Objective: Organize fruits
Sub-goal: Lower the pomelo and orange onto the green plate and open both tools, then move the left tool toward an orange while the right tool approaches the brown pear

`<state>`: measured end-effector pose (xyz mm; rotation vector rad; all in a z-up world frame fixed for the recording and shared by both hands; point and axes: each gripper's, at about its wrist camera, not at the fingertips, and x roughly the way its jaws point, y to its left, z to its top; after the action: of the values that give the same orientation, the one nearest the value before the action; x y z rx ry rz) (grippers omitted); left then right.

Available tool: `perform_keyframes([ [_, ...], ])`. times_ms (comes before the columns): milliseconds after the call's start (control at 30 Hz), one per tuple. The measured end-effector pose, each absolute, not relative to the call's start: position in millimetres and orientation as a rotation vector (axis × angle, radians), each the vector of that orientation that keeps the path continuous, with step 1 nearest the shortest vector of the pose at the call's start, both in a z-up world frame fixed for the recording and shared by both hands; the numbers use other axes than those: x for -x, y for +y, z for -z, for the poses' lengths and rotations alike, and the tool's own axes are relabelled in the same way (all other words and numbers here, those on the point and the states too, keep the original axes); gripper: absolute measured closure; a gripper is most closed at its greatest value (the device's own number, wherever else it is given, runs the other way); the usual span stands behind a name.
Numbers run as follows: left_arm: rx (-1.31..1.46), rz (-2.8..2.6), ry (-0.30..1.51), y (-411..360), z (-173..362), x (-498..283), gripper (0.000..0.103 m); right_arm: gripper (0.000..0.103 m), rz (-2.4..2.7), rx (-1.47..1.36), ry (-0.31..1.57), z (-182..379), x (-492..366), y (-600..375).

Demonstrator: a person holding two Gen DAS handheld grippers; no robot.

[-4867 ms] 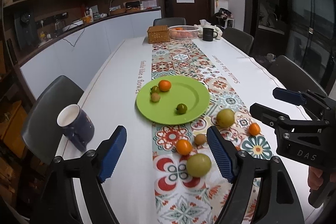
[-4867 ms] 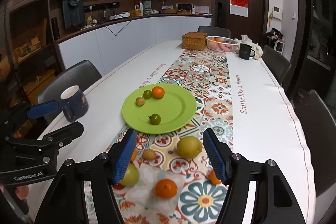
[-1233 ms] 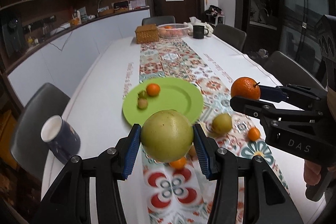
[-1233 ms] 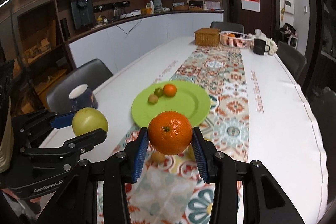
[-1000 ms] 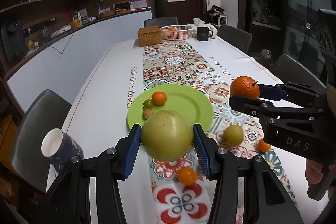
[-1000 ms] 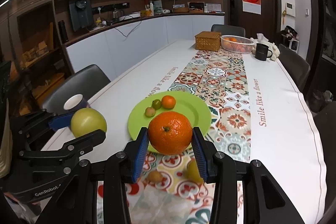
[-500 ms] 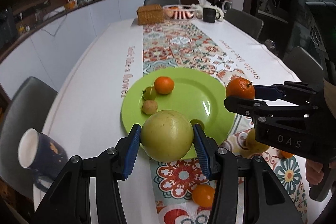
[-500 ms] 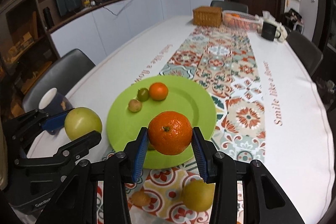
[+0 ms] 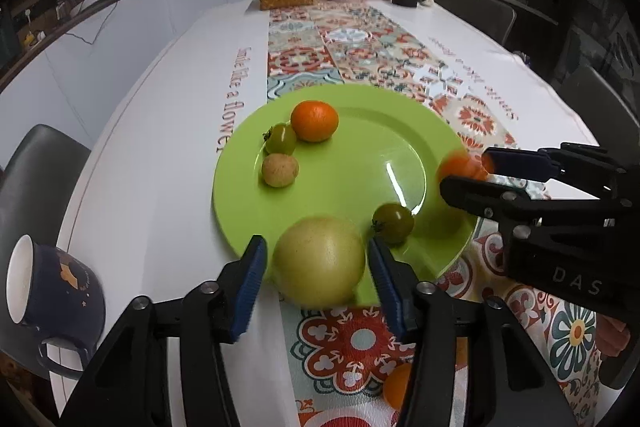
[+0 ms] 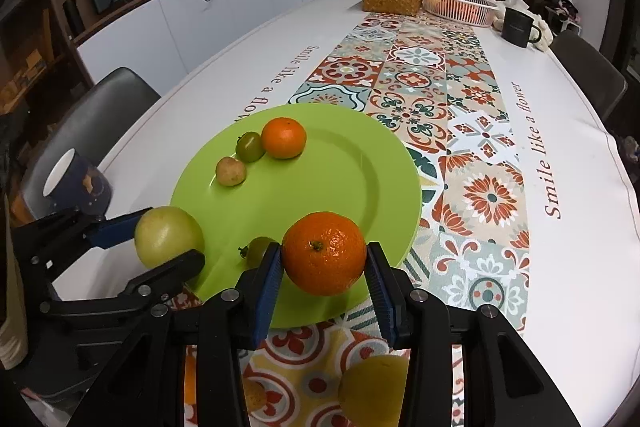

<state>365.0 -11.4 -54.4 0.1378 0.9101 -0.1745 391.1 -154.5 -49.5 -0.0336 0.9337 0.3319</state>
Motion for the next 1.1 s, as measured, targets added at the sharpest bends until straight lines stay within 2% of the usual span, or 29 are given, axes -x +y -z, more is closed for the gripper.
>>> perform_keyframes([
  [33,-0.136,0.166,0.899,-10,52,-363,0.039,0.050,-0.330,0.032,0.928,48,-390,-155],
  [67,-0.136,0.157,0.888,-9,49,-361,0.038,0.049,-0.329,0.030,0.915,46,-389,-156],
  [267,-0.136,0.129,0.842,-4,30,-338,0.038,0.049,-0.297,0.052,0.834,28,-364,-166],
  [367,-0.141,0.118,0.818,-4,21,-322,0.035,0.045,-0.293,0.061,0.802,20,-349,-169],
  [533,-0.144,0.108,0.768,-7,2,-294,0.031,0.043,-0.283,0.076,0.737,3,-316,-173],
  [633,-0.126,0.102,0.752,-6,-7,-280,0.029,0.036,-0.271,0.061,0.708,-7,-299,-178],
  [800,-0.121,0.084,0.731,-7,-19,-260,0.025,0.031,-0.241,0.044,0.673,-20,-274,-187],
  [1100,-0.133,0.067,0.732,-15,-16,-228,0.020,0.026,-0.199,0.037,0.681,-18,-248,-201],
])
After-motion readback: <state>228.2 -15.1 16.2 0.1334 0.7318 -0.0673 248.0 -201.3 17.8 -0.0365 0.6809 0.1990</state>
